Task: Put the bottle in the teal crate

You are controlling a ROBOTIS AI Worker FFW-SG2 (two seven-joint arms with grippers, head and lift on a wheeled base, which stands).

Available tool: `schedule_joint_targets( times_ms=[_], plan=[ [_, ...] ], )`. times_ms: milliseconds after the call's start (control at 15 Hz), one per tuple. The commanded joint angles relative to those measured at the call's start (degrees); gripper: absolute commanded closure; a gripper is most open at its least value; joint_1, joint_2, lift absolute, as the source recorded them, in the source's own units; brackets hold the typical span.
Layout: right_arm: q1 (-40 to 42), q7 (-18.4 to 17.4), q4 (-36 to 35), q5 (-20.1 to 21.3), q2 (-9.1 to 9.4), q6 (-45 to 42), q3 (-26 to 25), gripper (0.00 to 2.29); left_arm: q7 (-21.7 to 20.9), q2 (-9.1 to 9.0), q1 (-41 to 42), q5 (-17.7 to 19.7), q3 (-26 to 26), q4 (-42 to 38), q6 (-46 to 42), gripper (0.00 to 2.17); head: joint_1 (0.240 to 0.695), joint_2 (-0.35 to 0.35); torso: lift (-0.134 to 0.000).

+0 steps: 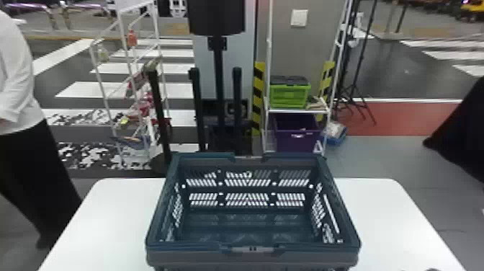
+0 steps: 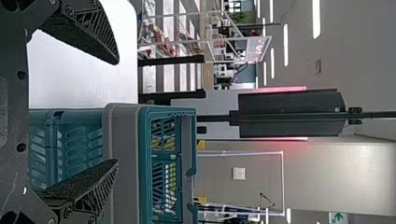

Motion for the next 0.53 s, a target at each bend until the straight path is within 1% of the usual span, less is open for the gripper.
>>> schedule_joint_targets(
  times_ms=[0,467],
  plan=[
    [0.2,0.0,-0.2,0.0,0.05,0.0,0.0,2.13,0.0,0.0,-0.1,0.1,0.0,0.2,0.0,0.14,0.499,0.0,0.0],
    [0.2,0.0,-0.3,0.0,0.05,0.0,0.0,2.12,0.0,0.0,0.1,0.1,0.0,0.3,-0.9,0.14,0.499,0.0,0.0]
  ],
)
